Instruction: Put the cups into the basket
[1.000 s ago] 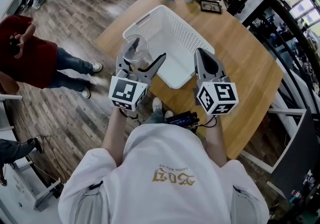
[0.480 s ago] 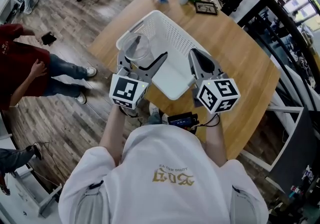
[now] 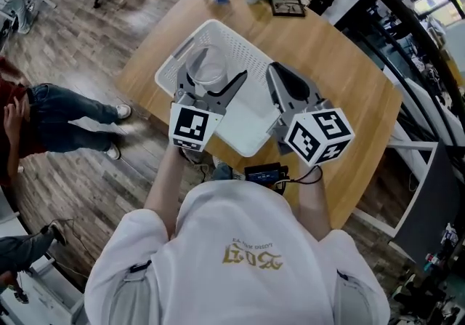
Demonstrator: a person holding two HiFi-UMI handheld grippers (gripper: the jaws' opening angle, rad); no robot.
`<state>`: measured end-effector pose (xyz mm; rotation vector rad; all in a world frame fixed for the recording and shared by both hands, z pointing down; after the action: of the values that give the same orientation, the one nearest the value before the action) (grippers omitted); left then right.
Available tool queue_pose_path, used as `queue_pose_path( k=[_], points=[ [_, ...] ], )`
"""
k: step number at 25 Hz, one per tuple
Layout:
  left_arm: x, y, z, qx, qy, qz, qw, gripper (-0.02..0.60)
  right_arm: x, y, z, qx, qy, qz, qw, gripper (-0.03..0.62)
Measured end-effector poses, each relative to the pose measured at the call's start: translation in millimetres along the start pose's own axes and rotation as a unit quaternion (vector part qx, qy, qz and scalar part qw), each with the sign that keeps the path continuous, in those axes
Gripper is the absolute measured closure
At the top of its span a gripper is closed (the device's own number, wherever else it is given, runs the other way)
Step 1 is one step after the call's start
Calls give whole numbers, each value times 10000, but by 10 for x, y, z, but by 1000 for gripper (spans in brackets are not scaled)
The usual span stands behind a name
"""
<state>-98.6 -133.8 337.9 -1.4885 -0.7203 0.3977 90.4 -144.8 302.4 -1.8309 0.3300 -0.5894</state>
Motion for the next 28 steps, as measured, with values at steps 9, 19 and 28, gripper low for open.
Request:
queue_pose_path(
  k=[9,19,28],
  points=[
    [-29,-188,-250,-179,-198,-73,9996,207,-14,10,-132,-73,3,-186,9998,566],
    [-163,-411,-412,-247,-588,150,9978,206,46,-191,-384,-431,-96,-404,9982,566],
    [-209,-640,-512,-538,-1178,-12,9916,206,122,-439,-627,-847,-264,-531,9946,566]
  ],
)
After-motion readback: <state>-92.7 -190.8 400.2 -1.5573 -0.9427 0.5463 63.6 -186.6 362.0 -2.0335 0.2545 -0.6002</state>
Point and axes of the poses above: the fingertips, and each gripper's own axes: z backward along the fingers, x to its right, y out of its top, the point moved 9 cm from there along z, backward along the fingers, and after that the axes turned 13 degrees about -y, right-handed, at the moved point
